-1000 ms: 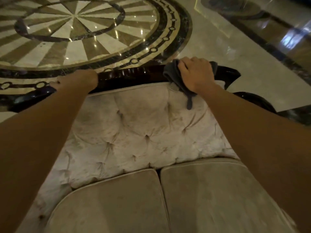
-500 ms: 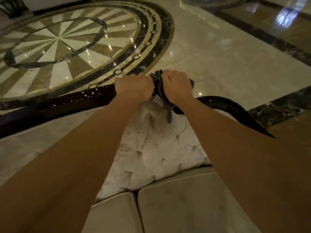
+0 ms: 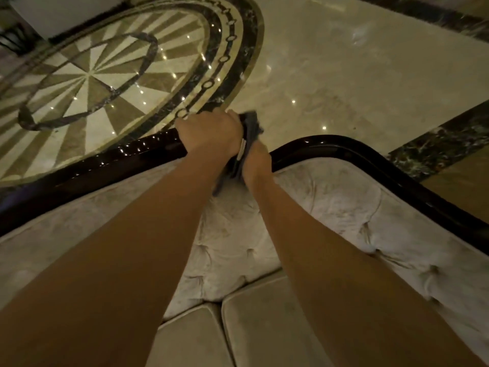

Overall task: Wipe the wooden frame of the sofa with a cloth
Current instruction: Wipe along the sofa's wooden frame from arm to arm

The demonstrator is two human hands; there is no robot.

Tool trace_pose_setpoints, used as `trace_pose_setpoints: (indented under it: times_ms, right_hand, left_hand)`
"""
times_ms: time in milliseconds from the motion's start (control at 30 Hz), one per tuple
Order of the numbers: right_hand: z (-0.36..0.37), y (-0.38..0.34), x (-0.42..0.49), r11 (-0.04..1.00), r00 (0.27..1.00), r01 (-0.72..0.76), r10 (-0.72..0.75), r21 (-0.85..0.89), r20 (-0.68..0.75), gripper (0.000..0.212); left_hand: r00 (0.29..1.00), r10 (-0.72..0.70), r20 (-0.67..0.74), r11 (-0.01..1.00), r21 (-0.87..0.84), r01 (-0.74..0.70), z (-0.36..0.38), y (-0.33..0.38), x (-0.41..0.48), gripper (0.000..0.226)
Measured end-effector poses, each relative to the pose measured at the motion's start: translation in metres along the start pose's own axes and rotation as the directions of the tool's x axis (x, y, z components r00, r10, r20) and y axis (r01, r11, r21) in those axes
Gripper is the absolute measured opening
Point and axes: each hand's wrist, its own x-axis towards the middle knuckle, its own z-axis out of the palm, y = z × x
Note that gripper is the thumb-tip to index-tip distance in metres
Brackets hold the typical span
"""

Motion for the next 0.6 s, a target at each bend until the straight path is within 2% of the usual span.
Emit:
trace_pose_setpoints:
  times_ms: [67,100,133,167,200,233,267,333,367,400,433,500,533,567,600]
  right_hand:
    - [-0.013,0.024,-0.005,0.951,0.986,0.146,-0.117,-0.271,0.119,0.035]
    - [-0.024,0.034,-0.002,0.882,0.966,0.232,-0.159,-0.411,0.205,0.036]
    - [-0.037,0.042,0.005,0.782,0.946,0.297,-0.163,-0.548,0.28,0.039]
    - [-0.049,0.046,0.014,0.64,0.936,0.337,-0.148,-0.691,0.32,0.043]
    - [-0.055,0.046,0.025,0.531,0.94,0.334,-0.129,-0.779,0.316,0.047]
    - [-0.053,0.041,0.03,0.502,0.95,0.308,-0.114,-0.808,0.291,0.047]
    - [-0.043,0.036,0.032,0.547,0.96,0.272,-0.092,-0.792,0.266,0.044]
    - [-0.016,0.021,0.025,0.745,0.946,0.296,-0.144,-0.598,0.289,0.033]
    - [-0.008,0.019,0.02,0.804,0.935,0.329,-0.206,-0.496,0.288,0.031]
    - [-0.01,0.023,0.014,0.797,0.917,0.383,-0.264,-0.468,0.3,0.032]
    - [-0.024,0.032,0.014,0.715,0.892,0.444,-0.299,-0.54,0.338,0.035]
    - [-0.066,0.055,0.028,0.416,0.835,0.549,-0.308,-0.725,0.456,0.044]
    - [-0.085,0.064,0.038,0.303,0.851,0.517,-0.276,-0.8,0.446,0.048]
    - [-0.097,0.068,0.048,0.276,0.885,0.454,-0.255,-0.847,0.391,0.049]
    - [-0.095,0.066,0.052,0.293,0.918,0.384,-0.222,-0.876,0.328,0.05]
  left_hand:
    - [0.999,0.023,-0.031,1.0,-0.003,-0.023,0.0,-0.002,-0.001,0.034]
    - [0.998,0.05,-0.032,0.999,-0.002,-0.05,0.0,-0.004,-0.001,0.032]
    - [0.997,0.066,-0.033,0.998,-0.004,-0.067,0.001,-0.007,-0.001,0.032]
    - [0.998,0.062,-0.031,0.998,-0.027,-0.063,0.0,-0.008,-0.001,0.035]
    - [0.998,0.052,-0.019,0.998,-0.036,-0.052,0.0,-0.008,0.0,0.039]
    - [0.999,0.04,-0.025,0.998,-0.042,-0.041,0.001,-0.008,0.0,0.042]
    - [0.998,0.049,-0.048,0.998,-0.036,-0.051,0.003,-0.007,0.0,0.041]
    - [0.996,0.055,-0.072,0.998,-0.013,-0.056,0.007,-0.006,0.0,0.04]
    - [0.996,0.048,-0.078,0.999,-0.012,-0.049,0.007,-0.006,0.001,0.041]
    - [0.995,0.043,-0.085,0.999,-0.018,-0.045,0.008,-0.006,0.0,0.043]
    - [0.994,0.053,-0.098,0.998,-0.018,-0.055,0.008,-0.006,0.001,0.043]
    - [0.991,0.088,-0.102,0.996,0.004,-0.088,0.011,-0.006,0.003,0.039]
    - [0.99,0.092,-0.107,0.996,0.003,-0.092,0.012,-0.007,0.002,0.035]
    - [0.989,0.086,-0.119,0.996,-0.001,-0.086,0.012,-0.006,0.002,0.033]
    - [0.99,0.064,-0.128,0.998,-0.005,-0.065,0.012,-0.006,0.001,0.031]
